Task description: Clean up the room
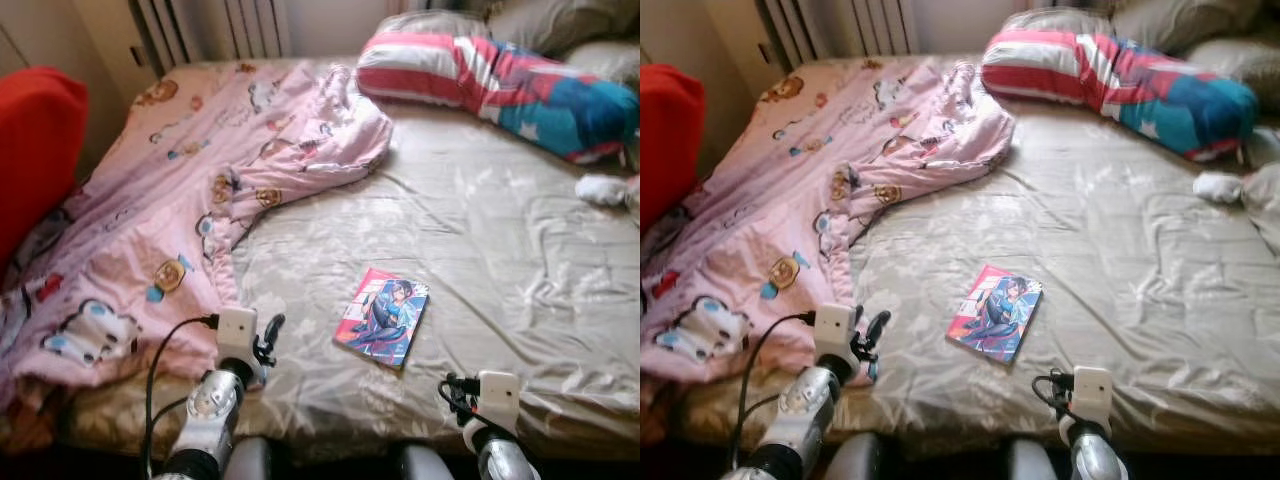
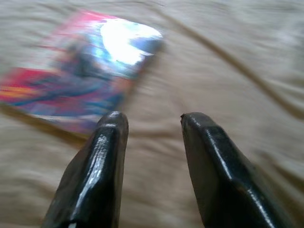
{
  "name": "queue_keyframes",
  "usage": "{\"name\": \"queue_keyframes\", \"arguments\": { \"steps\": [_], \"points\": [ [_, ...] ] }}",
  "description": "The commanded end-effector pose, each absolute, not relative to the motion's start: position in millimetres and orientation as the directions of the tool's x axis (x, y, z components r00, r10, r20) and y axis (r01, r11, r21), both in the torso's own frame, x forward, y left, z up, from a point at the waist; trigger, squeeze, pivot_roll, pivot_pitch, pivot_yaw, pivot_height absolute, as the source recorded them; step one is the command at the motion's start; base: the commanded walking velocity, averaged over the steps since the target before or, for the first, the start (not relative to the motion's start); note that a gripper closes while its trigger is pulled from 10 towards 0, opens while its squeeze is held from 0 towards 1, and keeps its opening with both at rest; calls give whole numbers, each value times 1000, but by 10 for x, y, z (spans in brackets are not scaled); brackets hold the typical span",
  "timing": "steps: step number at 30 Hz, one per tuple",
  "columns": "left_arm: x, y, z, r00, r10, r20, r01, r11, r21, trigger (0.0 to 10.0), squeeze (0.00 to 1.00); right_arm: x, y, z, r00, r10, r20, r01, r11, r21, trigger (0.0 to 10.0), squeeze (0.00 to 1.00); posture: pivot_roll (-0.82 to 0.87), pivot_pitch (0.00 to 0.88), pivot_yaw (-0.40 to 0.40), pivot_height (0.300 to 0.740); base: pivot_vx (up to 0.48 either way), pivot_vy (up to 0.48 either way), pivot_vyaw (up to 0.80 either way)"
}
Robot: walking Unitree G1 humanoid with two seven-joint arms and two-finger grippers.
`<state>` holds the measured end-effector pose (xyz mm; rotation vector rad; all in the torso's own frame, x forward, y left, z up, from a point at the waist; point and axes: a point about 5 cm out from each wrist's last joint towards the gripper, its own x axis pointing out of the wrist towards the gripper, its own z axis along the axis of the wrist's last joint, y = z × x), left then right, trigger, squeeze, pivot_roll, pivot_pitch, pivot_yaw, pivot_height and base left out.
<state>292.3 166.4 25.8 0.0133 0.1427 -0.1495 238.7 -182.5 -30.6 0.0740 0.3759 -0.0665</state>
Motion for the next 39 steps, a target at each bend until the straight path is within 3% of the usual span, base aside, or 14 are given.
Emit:
{"name": "queue_keyframes", "arguments": {
  "steps": [1,7,16,17,25,26,28,39],
  "points": [
    [2905,1698,239,979,-132,-153,132,991,-7,10000,0,2365,-1758,-344,918,-27,-395,64,995,81,10000,0,85,184,40,625,0,0,0],
    [2906,1647,285,980,-155,-122,156,988,-6,10000,0,2414,-1720,-326,918,-12,-395,61,992,113,10000,0,93,218,48,625,0,0,0],
    [3015,1576,720,979,-195,57,194,981,19,10000,0,2761,-1613,-138,922,6,-388,111,955,277,10000,0,177,314,57,625,0,0,0],
    [3024,1564,760,977,-200,70,199,980,26,10000,0,2799,-1591,-116,921,14,-389,111,949,296,10000,1000,190,332,55,625,0,0,0],
    [2954,1524,1029,969,-199,143,196,980,37,10000,0,3005,-1528,42,929,41,-369,109,920,376,10000,1000,247,415,51,625,0,0,0],
    [2925,1521,1087,967,-200,155,197,980,39,10000,0,3033,-1519,66,930,49,-363,108,911,398,10000,698,261,431,51,625,0,0,0],
    [2876,1516,1170,962,-208,177,202,978,49,10000,0,3063,-1497,96,936,65,-347,103,889,446,10000,0,274,448,50,625,0,0,0],
    [2691,1655,1335,972,-165,166,155,985,75,10000,0,3173,-1545,236,965,19,-262,139,808,572,10000,0,317,496,63,625,0,0,0]
  ]
}}
